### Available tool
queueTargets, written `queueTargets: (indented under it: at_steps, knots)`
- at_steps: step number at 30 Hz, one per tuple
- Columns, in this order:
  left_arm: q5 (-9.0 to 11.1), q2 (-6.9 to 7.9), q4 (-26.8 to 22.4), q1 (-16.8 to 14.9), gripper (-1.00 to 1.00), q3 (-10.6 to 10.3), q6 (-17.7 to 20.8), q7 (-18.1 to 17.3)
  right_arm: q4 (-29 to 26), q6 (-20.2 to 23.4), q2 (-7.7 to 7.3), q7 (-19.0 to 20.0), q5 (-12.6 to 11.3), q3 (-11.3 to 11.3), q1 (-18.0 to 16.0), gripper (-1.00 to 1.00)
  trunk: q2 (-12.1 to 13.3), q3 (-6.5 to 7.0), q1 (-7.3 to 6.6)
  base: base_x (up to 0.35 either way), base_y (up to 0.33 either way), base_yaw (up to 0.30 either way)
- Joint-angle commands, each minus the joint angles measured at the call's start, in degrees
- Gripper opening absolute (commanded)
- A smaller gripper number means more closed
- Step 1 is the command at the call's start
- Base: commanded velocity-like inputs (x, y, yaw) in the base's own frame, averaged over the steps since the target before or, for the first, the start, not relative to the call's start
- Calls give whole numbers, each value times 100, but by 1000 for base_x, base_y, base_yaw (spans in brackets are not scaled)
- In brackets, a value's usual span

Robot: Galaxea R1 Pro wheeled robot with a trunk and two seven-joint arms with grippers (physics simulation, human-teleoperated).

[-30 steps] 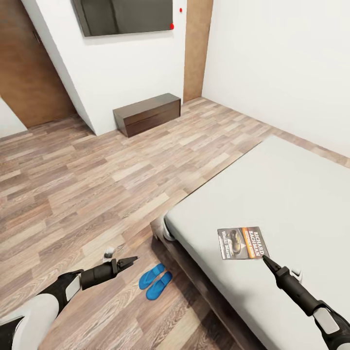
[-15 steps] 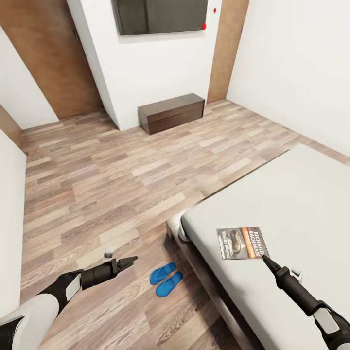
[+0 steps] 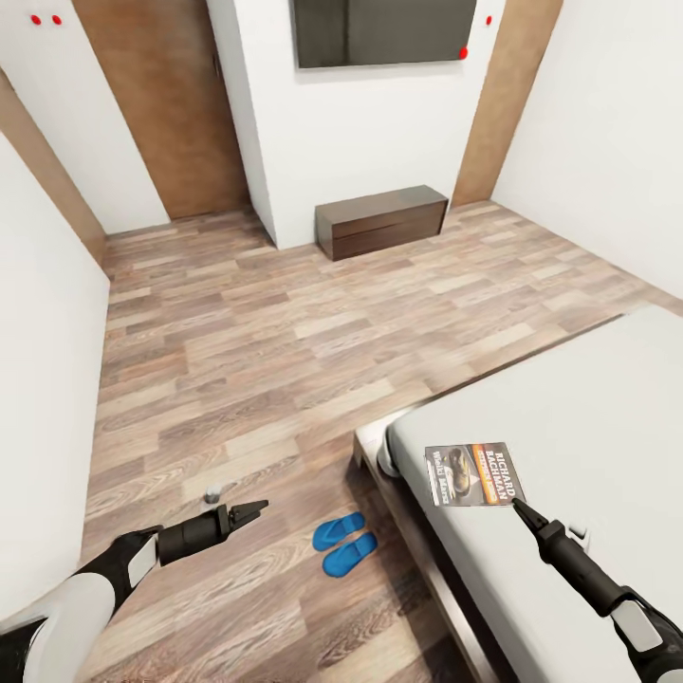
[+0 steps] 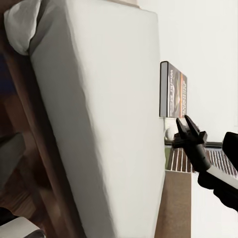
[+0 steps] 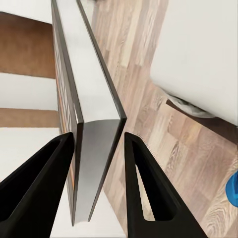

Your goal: In the bedroom, move the book from the bed onto either nightstand, and place the two sandals side by side next to the bed.

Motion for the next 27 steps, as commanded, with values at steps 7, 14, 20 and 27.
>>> queueTargets:
  at_steps: [7, 14, 20, 27]
  knots:
    - [18, 2, 2, -6, 100, -11, 60, -15, 0, 56, 0, 14, -33, -18, -3, -100, -7, -6, 2, 0, 0, 294]
    - [20, 1, 2, -2, 100, -11, 60, -15, -1, 55, 0, 14, -33, -18, -2, -100, -7, -6, 2, 0, 0, 294]
    - [17, 4, 2, -2, 100, -11, 60, -15, -1, 56, 0, 14, -33, -18, -2, -100, -7, -6, 2, 0, 0, 294]
    - [22, 4, 2, -1, 100, -6, 60, -15, 2, 56, 0, 14, -33, -18, -5, -100, -7, -6, 2, 0, 0, 294]
